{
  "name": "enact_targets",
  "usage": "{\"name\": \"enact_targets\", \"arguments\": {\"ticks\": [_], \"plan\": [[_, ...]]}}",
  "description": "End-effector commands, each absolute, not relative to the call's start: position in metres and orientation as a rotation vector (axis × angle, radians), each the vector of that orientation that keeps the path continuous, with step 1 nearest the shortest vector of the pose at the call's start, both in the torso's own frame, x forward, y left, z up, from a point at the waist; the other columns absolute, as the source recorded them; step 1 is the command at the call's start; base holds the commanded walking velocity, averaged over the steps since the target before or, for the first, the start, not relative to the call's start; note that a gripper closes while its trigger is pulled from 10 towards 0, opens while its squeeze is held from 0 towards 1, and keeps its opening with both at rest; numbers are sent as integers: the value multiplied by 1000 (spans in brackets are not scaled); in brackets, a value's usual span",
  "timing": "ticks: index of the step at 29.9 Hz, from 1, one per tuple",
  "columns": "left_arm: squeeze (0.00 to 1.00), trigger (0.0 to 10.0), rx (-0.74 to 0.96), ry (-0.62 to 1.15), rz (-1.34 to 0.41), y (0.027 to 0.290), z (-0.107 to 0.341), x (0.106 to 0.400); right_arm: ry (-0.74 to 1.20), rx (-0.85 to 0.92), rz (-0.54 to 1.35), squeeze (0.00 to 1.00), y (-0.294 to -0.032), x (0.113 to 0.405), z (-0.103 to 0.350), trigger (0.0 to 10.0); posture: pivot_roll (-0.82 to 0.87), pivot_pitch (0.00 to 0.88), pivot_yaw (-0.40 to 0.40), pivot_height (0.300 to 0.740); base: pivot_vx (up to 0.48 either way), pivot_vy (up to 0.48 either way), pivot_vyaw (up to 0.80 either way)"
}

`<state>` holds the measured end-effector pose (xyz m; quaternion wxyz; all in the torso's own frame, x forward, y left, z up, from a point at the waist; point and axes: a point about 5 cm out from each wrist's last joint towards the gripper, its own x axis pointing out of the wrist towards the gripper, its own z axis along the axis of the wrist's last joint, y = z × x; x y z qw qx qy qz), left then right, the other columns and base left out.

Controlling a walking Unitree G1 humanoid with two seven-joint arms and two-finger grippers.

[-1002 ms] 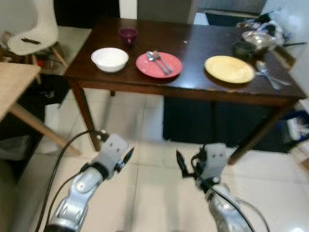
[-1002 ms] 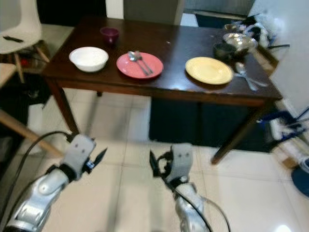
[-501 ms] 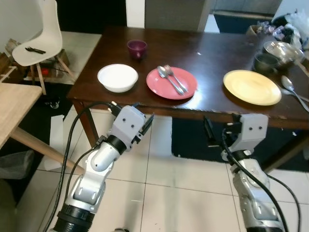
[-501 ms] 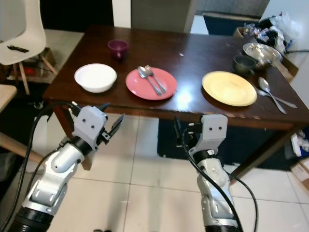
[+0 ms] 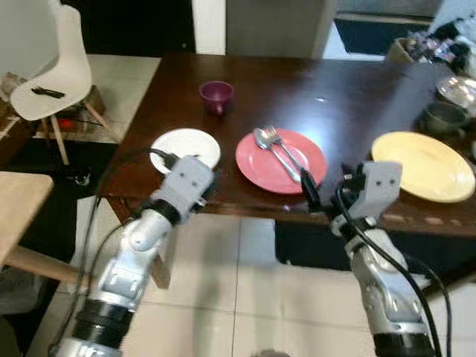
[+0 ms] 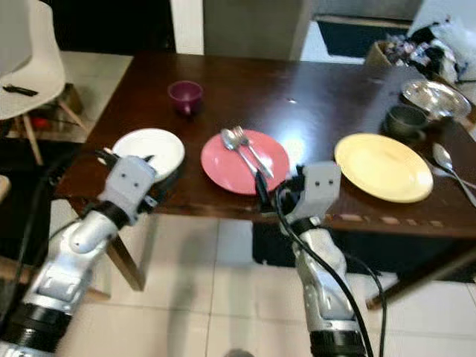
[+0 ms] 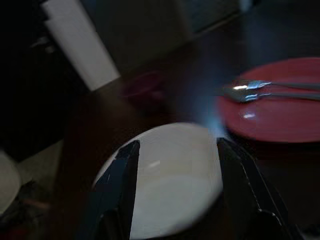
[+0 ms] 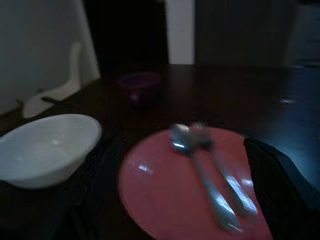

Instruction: Setting the table

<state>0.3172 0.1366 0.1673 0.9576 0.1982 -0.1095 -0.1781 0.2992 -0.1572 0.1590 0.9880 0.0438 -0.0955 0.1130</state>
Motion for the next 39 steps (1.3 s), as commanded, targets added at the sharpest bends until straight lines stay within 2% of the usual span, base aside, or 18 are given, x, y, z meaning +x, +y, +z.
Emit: {"name": "enact_targets", "arguments": {"ticks": [1, 9, 21, 27, 33, 39], "plan": [[0, 10000, 396, -168, -355, 145, 160, 318, -164, 104, 268, 0, -149, 299, 154, 10000, -125, 0, 47, 740, 465, 0, 0], [0, 10000, 321, -94, -388, 158, 159, 316, -108, 174, 446, 0, -125, 303, 156, 10000, -112, 0, 48, 740, 420, 0, 0], [0, 10000, 323, -81, -434, 179, 174, 311, 33, 130, 699, 0, -102, 303, 144, 10000, -101, 0, 47, 740, 0, 0, 0], [0, 10000, 354, -71, -426, 190, 180, 307, 147, 24, 673, 0, -101, 321, 128, 10000, -73, 12, 34, 740, 0, 0, 0], [0, 10000, 364, -67, -411, 196, 182, 301, 146, -45, 579, 0, -107, 341, 129, 10000, -55, 18, 24, 740, 0, 0, 0], [0, 10000, 370, -59, -401, 199, 183, 296, 204, -31, 548, 0, -108, 350, 120, 10000, -34, 29, 16, 740, 0, 0, 0]]}}
